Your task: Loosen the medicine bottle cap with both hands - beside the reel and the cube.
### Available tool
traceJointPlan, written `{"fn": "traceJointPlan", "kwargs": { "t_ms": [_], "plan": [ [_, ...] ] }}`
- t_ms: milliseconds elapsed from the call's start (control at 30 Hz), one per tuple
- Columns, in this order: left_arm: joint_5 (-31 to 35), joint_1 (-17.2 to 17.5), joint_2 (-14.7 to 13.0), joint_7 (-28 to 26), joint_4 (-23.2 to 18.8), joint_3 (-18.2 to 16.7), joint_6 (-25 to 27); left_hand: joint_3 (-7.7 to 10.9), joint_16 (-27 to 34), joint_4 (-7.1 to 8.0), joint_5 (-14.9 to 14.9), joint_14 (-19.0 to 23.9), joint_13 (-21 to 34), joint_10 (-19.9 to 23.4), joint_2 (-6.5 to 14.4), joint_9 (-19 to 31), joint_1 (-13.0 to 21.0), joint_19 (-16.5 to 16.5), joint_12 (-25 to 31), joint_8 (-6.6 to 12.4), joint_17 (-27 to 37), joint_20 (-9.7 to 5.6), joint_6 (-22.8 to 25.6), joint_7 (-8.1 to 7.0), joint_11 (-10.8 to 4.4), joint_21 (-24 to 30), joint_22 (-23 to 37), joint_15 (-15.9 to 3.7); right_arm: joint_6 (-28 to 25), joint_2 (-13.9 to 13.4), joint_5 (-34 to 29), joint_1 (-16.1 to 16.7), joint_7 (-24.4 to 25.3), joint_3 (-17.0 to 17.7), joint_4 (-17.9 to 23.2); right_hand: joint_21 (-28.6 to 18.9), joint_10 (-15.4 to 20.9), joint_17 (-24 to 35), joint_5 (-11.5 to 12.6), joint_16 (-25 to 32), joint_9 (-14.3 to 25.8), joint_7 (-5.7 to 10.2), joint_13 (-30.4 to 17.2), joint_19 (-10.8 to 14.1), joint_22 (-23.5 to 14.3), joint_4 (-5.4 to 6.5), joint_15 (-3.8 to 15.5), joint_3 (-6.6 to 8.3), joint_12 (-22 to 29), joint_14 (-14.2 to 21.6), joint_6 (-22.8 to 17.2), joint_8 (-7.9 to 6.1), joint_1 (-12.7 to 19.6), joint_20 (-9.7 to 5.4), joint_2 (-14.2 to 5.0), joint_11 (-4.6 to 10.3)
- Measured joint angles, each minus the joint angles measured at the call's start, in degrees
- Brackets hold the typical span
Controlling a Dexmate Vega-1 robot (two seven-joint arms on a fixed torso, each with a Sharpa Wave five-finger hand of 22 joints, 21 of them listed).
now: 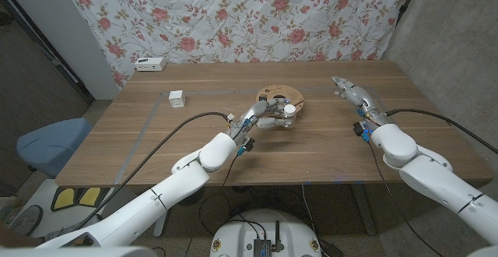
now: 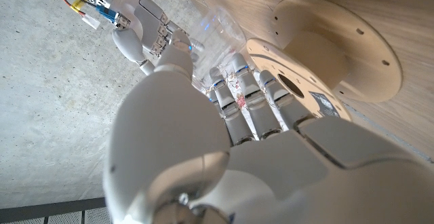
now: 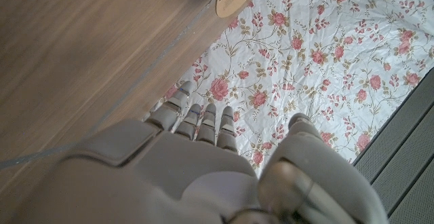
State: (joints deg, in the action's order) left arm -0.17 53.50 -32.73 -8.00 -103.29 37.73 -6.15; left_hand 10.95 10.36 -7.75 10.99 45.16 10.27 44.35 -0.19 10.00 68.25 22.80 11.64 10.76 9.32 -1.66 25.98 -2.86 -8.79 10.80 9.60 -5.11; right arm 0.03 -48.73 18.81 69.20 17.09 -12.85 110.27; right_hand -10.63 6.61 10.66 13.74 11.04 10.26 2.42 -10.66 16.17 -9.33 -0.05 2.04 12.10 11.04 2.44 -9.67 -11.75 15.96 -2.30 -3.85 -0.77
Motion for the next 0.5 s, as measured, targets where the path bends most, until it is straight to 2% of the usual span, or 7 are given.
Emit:
{"fn": "traceJointPlan", "kwargs": {
  "t_ms": [67, 233, 500],
  "plan": [
    [-0.1, -0.2, -0.1, 0.1, 0.2, -0.1, -0.1, 0.00, 0.0, 0.00, 0.0, 0.0, 0.0, 0.0, 0.0, 0.0, 0.0, 0.0, 0.0, 0.00, 0.0, 0.00, 0.0, 0.00, 0.00, 0.0, 0.0, 0.00, -1.4, -0.3, -0.6, 0.1, 0.4, 0.0, 0.9, 0.0, 0.0, -0.1, 0.0, 0.0, 0.0, -0.17, 0.0, 0.0, 0.0, -0.41, 0.00, 0.12, 0.0, 0.0, -1.0, -0.22, 0.5, 0.00, 0.16, -0.38],
    [-0.3, -0.7, -0.1, 0.3, 1.0, -0.3, -0.8, 0.00, 0.0, 0.00, 0.0, 0.0, 0.0, 0.1, 0.0, 0.0, 0.0, 0.0, 0.0, 0.00, 0.0, -0.03, 0.0, 0.00, -0.11, 0.0, 0.0, 0.00, -4.2, -1.0, -1.7, 0.5, 1.4, 0.0, 3.6, 0.0, 0.5, -0.3, 0.0, 0.0, 0.3, -0.57, -0.2, 0.0, 0.0, -1.40, 0.00, 0.16, 0.0, 0.0, -1.8, -0.34, 1.3, 0.00, 0.51, -0.15],
    [-0.4, -1.7, 0.6, 0.4, 3.2, -0.4, -2.5, 0.00, 0.0, 0.00, 0.0, 0.3, 0.0, 0.1, 0.4, 0.0, -0.4, -0.2, 0.0, 0.00, 0.0, -0.20, 0.0, 0.00, -0.07, 0.0, 0.0, -0.11, -7.9, -2.0, -3.3, 0.7, 2.2, 0.0, 7.1, 0.0, 0.5, -0.3, -0.4, 0.0, 0.3, -0.68, -0.2, 0.0, -0.2, -2.43, 0.00, 0.71, 0.0, 0.0, -2.3, -0.34, 2.6, 0.00, -0.25, -0.15]
  ]
}}
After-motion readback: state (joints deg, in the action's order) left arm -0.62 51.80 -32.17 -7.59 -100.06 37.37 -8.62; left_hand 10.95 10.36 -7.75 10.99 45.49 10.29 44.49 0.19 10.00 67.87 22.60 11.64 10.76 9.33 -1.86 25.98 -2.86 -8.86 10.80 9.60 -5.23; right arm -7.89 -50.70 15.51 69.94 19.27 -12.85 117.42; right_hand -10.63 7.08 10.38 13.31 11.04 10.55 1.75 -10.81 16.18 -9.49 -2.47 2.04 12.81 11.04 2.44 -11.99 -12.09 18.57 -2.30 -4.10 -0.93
